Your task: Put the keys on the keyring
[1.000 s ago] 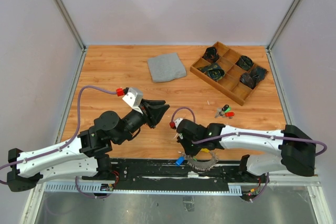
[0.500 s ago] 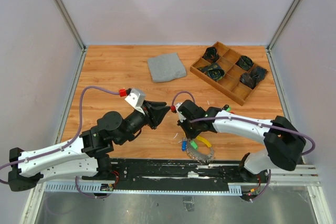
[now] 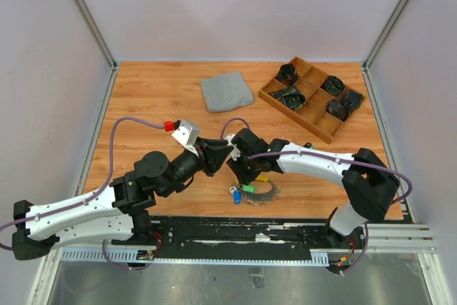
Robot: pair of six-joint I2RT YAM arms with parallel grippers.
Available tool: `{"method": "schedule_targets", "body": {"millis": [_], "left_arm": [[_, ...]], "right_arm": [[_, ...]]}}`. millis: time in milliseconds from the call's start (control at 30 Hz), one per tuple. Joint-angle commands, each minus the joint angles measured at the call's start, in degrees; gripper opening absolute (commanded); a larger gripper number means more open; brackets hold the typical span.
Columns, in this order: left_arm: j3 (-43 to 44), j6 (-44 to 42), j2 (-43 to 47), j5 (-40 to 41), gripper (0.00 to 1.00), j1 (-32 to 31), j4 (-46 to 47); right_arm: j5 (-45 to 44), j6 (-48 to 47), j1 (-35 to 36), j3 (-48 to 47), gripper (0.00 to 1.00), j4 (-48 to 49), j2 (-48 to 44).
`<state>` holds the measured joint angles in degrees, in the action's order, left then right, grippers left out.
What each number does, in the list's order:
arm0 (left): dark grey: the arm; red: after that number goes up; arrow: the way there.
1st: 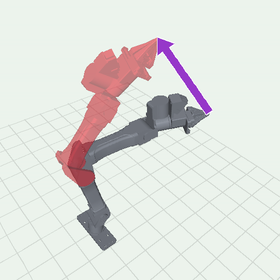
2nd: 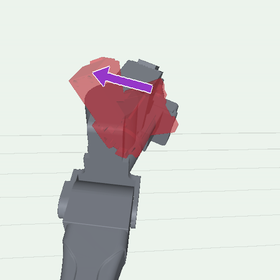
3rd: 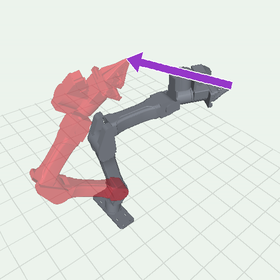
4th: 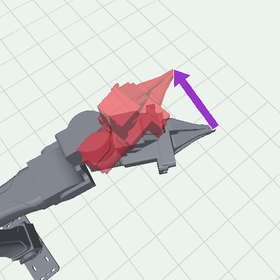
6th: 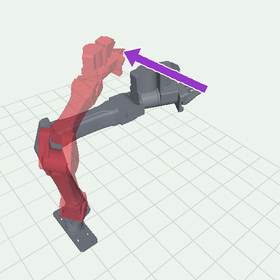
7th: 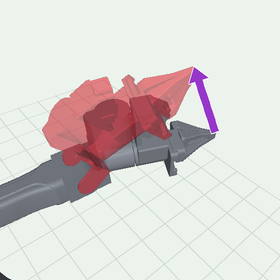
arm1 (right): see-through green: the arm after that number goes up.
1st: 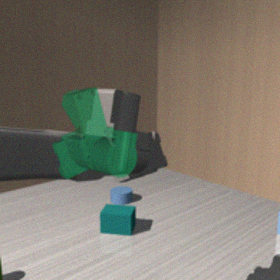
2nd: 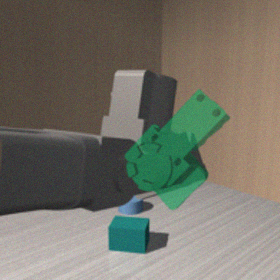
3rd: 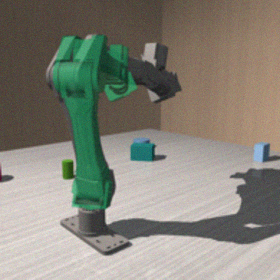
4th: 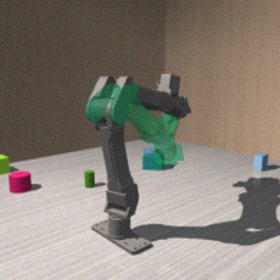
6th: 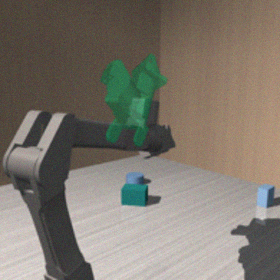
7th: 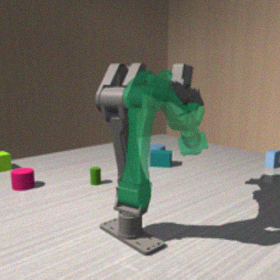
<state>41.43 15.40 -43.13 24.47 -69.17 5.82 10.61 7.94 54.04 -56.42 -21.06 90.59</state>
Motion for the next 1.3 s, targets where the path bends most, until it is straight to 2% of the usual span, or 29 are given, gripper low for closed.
{"method": "schedule_targets", "body": {"millis": [0,133,367,467,567,633,800,900,1033,1267], "left_arm": [[-0.15,0.60,-0.56,-0.01,0.32,0.44,0.42],[-0.36,0.53,-0.96,0.04,0.32,0.44,0.43],[-1.29,1.38,-2.34,-0.17,0.33,0.60,1.37],[-1.81,2.69,-3.00,-0.65,0.33,1.13,1.62],[-2.12,3.58,-2.82,-0.93,0.32,1.56,1.69],[-1.93,3.61,-2.12,0.07,0.32,1.65,0.97],[-0.43,2.39,1.99,5.01,0.32,1.75,-2.30],[0.66,1.36,4.72,7.72,0.33,1.75,-4.50],[1.62,0.47,7.67,9.17,0.34,1.74,-6.05],[1.84,0.42,8.14,8.99,0.34,1.75,-6.46]], "right_arm": [[-13.67,0.36,-1.50,2.58,0.43,-4.50,-4.34],[-14.95,0.94,-4.47,7.50,0.52,-5.87,-12.76],[-2.03,1.37,-3.50,11.18,0.48,-5.93,-20.42],[-0.21,3.09,-0.92,11.30,0.44,-5.07,-19.80],[3.36,6.10,1.39,11.95,0.28,-1.46,-18.49],[5.40,9.12,3.04,12.62,0.22,2.09,-17.73],[3.67,13.20,7.83,11.67,0.23,5.40,-13.33],[1.33,15.01,9.46,11.48,0.20,6.01,-10.77],[-2.16,15.75,11.04,11.26,0.13,4.94,-8.19],[-4.21,15.13,13.90,9.42,0.09,3.94,-2.89]]}}
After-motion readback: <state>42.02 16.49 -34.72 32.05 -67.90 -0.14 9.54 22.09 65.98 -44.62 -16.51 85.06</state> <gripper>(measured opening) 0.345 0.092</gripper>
